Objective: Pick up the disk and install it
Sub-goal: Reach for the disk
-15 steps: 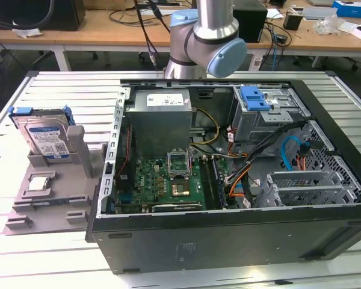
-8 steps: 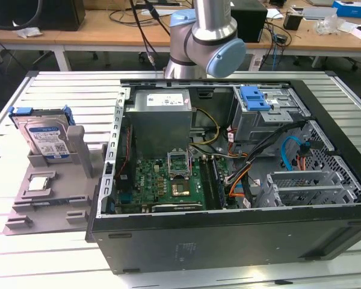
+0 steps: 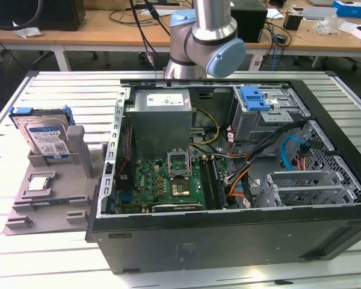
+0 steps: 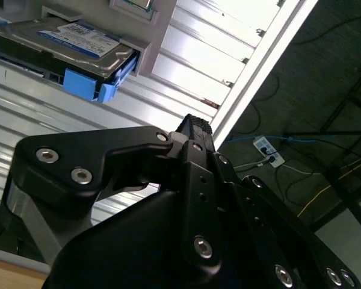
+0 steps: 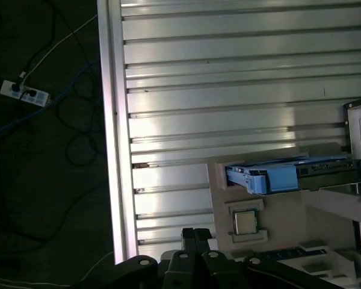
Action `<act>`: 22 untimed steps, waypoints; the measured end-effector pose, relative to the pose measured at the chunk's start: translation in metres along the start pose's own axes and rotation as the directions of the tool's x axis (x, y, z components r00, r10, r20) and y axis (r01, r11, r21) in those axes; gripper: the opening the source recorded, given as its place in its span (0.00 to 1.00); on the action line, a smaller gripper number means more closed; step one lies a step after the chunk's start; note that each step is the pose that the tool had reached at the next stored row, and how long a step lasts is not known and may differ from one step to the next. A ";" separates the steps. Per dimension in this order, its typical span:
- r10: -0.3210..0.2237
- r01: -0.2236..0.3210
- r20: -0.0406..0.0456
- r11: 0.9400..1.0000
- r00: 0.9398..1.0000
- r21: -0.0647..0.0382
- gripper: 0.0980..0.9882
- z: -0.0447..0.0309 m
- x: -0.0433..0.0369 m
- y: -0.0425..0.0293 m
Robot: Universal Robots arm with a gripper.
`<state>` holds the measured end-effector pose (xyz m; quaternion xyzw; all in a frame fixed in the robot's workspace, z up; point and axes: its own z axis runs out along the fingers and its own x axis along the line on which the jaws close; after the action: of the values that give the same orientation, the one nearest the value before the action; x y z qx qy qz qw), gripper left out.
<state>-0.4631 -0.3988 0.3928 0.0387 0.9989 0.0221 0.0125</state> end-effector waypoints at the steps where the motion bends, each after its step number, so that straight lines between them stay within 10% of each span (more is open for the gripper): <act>1: 0.000 0.000 0.000 1.000 1.000 0.000 0.00 0.0001 -0.0012 0.0000; 11: 0.000 0.000 -0.001 1.000 1.000 0.001 0.00 0.0014 -0.0532 0.0041; 22: 0.000 0.000 -0.002 1.000 1.000 0.001 0.00 0.0024 -0.0886 0.0068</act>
<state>-0.3742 -0.3988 0.3927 0.0388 0.9989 0.0218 0.0116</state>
